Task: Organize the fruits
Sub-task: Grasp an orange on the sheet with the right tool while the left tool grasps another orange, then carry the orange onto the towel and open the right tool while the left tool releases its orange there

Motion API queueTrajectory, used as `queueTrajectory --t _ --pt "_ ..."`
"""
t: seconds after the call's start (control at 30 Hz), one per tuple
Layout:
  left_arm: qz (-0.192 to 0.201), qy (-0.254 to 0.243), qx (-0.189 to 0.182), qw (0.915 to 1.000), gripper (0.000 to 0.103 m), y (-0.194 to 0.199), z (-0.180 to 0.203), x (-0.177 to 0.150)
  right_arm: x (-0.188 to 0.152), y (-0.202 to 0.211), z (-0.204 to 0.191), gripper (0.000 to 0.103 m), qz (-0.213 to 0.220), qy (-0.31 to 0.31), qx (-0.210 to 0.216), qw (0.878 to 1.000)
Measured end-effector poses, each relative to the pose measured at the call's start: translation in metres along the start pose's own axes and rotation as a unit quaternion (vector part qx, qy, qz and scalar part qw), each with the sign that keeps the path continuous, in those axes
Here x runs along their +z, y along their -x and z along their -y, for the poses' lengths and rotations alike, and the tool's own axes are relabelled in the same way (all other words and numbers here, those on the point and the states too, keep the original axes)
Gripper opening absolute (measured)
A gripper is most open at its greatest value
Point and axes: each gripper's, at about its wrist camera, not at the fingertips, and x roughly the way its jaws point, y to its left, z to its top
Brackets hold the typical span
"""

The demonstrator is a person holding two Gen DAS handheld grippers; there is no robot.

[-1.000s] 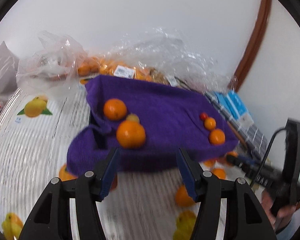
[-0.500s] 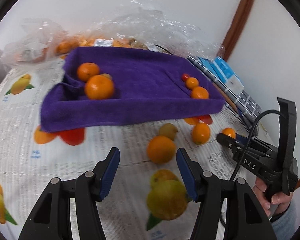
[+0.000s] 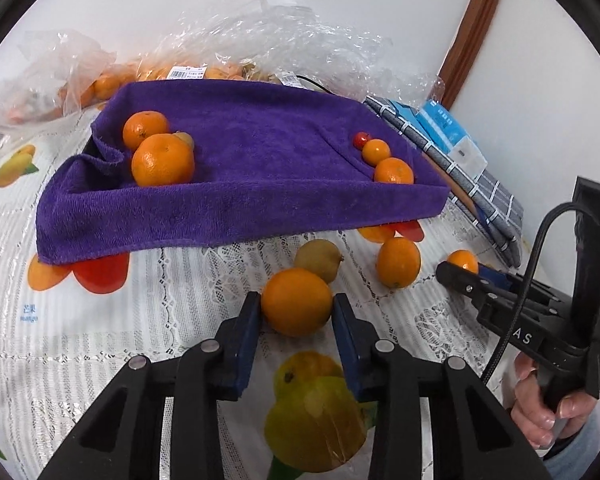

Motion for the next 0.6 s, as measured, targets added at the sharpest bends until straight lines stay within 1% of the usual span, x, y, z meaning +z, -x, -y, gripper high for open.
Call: queueTrajectory --t 0.1,0.17,0.27,0.37,0.47,0.6 --pt "0.001 0.004 -0.005 1.0 0.034 0.0 -0.001 0.0 0.0 0.0 0.0 0.034 0.001 -0.001 0.002 1.0" --pt "0.006 0.015 -0.016 0.9997 0.034 0.001 -0.005 0.0 0.0 0.0 0.0 0.034 0.001 -0.002 0.002 1.0" --pt "0.03 0.037 -0.03 0.9984 0.034 0.008 -0.013 -0.001 0.0 0.001 0.002 0.034 0.004 -0.006 0.008 1.0" --pt "0.046 0.041 -0.026 0.9977 0.034 0.013 -0.013 -0.001 -0.001 0.003 0.004 0.033 0.009 -0.012 0.014 1.0" --pt "0.054 0.036 -0.023 0.9976 0.034 0.015 -0.01 0.0 -0.001 0.006 0.004 0.033 0.017 -0.014 0.016 1.0" --pt "0.077 0.03 -0.016 0.9965 0.034 0.021 -0.006 0.001 -0.002 0.01 0.007 0.033 0.027 -0.021 0.019 0.999"
